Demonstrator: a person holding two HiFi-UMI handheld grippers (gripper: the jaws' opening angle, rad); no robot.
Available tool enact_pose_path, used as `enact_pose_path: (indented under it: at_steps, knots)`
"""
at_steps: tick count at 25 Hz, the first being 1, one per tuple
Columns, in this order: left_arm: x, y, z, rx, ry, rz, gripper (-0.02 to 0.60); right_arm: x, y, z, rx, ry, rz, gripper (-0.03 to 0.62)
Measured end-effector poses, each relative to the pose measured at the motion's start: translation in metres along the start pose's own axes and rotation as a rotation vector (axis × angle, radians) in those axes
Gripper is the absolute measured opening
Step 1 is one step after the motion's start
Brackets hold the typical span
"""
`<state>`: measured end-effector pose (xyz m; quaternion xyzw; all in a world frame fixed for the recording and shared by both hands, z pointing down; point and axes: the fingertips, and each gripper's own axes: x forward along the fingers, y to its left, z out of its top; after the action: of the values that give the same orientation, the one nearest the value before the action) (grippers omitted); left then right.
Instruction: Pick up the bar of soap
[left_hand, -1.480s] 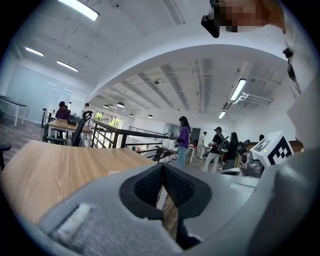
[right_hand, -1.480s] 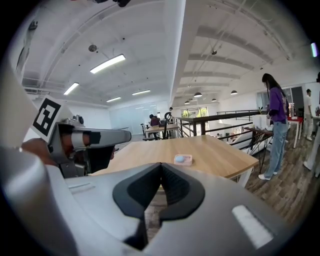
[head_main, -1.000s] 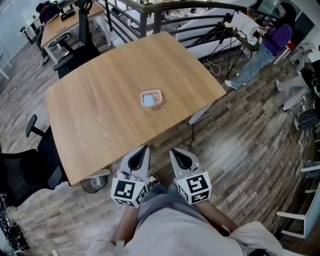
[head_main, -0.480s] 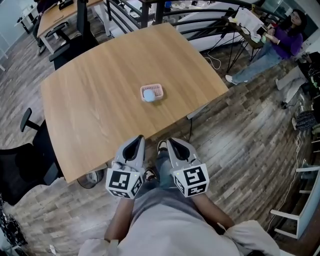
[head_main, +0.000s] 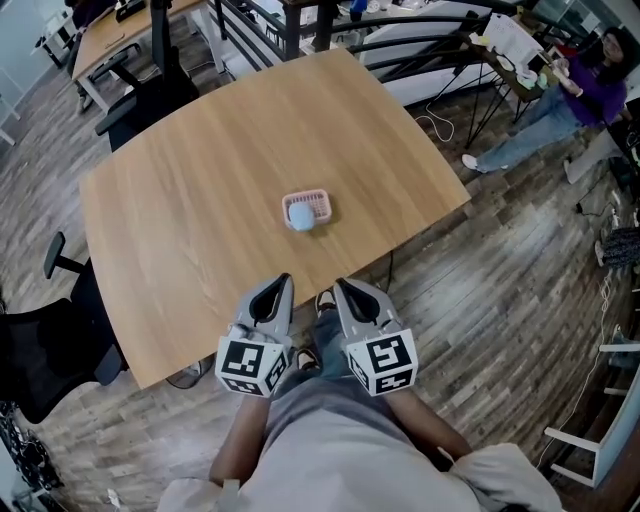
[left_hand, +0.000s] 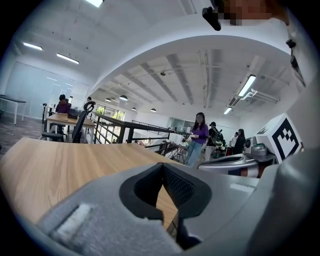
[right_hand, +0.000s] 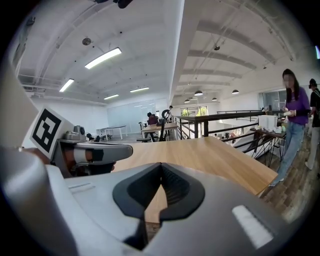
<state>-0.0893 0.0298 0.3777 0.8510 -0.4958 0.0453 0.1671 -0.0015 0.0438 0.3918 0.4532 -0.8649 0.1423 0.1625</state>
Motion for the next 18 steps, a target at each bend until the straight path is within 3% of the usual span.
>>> enact_pose_path:
  at_steps: [18]
  knots:
    - [0.131, 0.079, -0.01, -0.023, 0.151, 0.098, -0.003, 0.125, -0.076, 0.02, 0.015, 0.086, 0.124, 0.0]
